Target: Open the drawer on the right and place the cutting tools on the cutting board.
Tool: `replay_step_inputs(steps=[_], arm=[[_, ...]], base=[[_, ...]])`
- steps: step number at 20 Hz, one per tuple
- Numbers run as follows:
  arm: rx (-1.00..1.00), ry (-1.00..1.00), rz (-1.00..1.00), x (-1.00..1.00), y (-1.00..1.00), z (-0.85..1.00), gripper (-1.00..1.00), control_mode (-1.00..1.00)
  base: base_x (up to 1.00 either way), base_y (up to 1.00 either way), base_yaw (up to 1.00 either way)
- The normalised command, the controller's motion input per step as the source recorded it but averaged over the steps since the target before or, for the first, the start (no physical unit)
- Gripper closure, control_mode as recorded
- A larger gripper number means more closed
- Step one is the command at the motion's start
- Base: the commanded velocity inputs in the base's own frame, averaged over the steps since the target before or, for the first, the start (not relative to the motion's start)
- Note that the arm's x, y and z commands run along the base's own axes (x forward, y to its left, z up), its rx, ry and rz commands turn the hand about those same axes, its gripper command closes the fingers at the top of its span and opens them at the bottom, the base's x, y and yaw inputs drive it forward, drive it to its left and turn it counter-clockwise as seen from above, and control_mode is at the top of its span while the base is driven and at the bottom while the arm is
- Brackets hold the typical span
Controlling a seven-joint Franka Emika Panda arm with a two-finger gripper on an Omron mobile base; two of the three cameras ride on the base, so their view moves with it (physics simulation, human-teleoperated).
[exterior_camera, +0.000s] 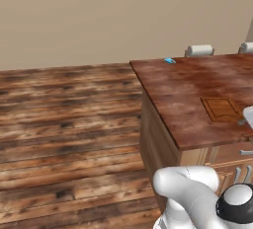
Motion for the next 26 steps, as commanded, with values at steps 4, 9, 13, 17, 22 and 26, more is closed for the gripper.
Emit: replay_step_inputs(steps=[4,9,13,17,22,26], arm=[[0.28,-0.01,-0.31,-0.34,-1.00,-0.88,-1.00,-1.00],[0.22,-0.04,-0.28,-0.17,-1.00,-0.80,-1.00,-1.00],[0.16,-0.06,-0.25,-0.01,-0.89,-0.69,-1.00,-1.00],[0.12,-0.06,-0.20,0.04,-0.73,-0.60,-1.00,-1.00],[0.02,-0.06,-0.14,0.23,-0.50,-0.41,-1.00,-1.00],[0.00,-0.04,-0.13,0.27,-0.37,-0.36,-1.00,-1.00]], base=[[0.00,0.00,0.00],[0.00,0.00,0.00],[0.00,0.00,0.00],[0.00,0.00,0.00],[0.00,0.00,0.00],[0.00,0.00,0.00]])
